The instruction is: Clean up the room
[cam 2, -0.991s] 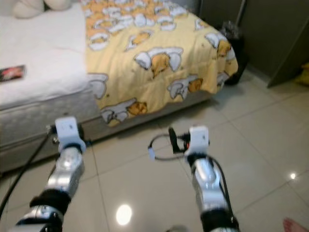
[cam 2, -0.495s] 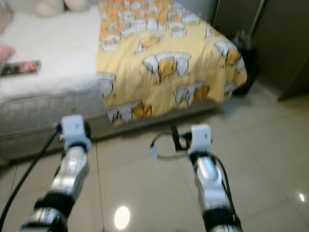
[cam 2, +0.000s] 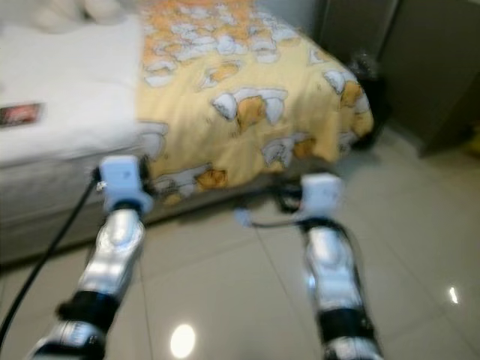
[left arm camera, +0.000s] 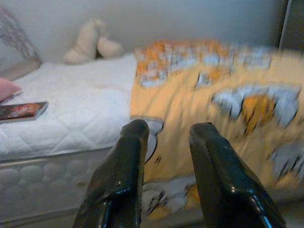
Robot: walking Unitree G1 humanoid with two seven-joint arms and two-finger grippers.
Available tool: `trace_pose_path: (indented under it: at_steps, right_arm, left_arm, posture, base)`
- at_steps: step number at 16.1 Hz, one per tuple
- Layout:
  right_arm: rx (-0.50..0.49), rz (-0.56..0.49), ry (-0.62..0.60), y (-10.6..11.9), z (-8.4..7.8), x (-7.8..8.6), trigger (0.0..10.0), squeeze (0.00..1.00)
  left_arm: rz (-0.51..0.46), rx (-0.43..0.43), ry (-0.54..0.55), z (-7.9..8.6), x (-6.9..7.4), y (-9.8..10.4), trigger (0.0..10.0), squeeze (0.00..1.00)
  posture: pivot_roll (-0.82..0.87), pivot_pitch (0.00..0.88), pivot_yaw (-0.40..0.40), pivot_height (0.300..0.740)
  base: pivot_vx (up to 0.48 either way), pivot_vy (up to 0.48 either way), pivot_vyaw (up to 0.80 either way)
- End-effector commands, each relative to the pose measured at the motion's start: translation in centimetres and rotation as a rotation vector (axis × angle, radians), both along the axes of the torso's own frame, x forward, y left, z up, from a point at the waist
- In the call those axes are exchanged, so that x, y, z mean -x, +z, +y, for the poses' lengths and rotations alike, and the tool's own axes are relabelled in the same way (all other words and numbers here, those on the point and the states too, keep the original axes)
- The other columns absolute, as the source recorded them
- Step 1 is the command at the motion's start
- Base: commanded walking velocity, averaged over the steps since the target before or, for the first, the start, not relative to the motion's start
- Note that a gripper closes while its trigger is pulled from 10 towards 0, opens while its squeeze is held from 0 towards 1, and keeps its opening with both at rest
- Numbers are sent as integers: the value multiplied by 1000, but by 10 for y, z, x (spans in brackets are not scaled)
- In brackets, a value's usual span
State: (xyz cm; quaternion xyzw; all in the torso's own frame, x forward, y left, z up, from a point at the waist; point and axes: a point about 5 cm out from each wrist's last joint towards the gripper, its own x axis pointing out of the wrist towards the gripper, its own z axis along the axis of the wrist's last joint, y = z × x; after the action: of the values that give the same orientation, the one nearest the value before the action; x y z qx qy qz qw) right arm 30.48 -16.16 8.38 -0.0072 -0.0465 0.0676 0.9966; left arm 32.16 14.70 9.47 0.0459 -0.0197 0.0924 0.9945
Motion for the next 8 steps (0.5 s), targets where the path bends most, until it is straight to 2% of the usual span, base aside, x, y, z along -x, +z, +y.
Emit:
trace_pose_path:
  at_steps: [1, 2, 3, 4, 5, 6, 7, 8]
  right_arm:
    - [-10, 37, -50, -6, -16, 2, 10000, 0]
    - [-5, 56, -56, -8, -17, 3, 10000, 0]
    - [-13, 72, -54, -10, -17, 3, 10000, 0]
    - [-15, 76, -50, -11, -16, 3, 10000, 0]
    - [-15, 79, -46, -12, -16, 3, 10000, 0]
    - [-15, 86, -43, -14, -16, 4, 10000, 0]
    - [-13, 93, -42, -15, -16, 5, 10000, 0]
    - [-15, 98, -41, -16, -15, 5, 10000, 0]
  left_arm:
    - [13, 9, 0, -6, 0, -1, 10000, 0]
    - [36, 31, 20, -2, 0, -4, 10000, 0]
    - [59, -29, 63, 3, 1, -7, 10000, 0]
    - [105, -119, 142, 12, 2, -11, 10000, 0]
    - [137, -123, 128, 12, 1, -15, 10000, 0]
    - [134, -12, 92, 14, 5, -19, 10000, 1000]
    - [137, 44, 102, 19, 8, -23, 10000, 1000]
    - [155, 49, 144, 25, 10, -25, 10000, 1000]
  posture:
    - [-136, 0, 48, 740]
    - [-135, 0, 50, 740]
    - [-135, 0, 50, 740]
    - [-131, 0, 50, 740]
    - [-131, 0, 50, 740]
    - [-130, 0, 49, 740]
    - [-128, 0, 49, 740]
    - [-127, 0, 50, 740]
  base:
    - [480, 0, 525]
    - [480, 0, 725]
    - [480, 0, 706]
    - [0, 0, 706]
    - [0, 0, 712]
    - [0, 0, 706]
    - [0, 0, 706]
    - [0, 0, 706]
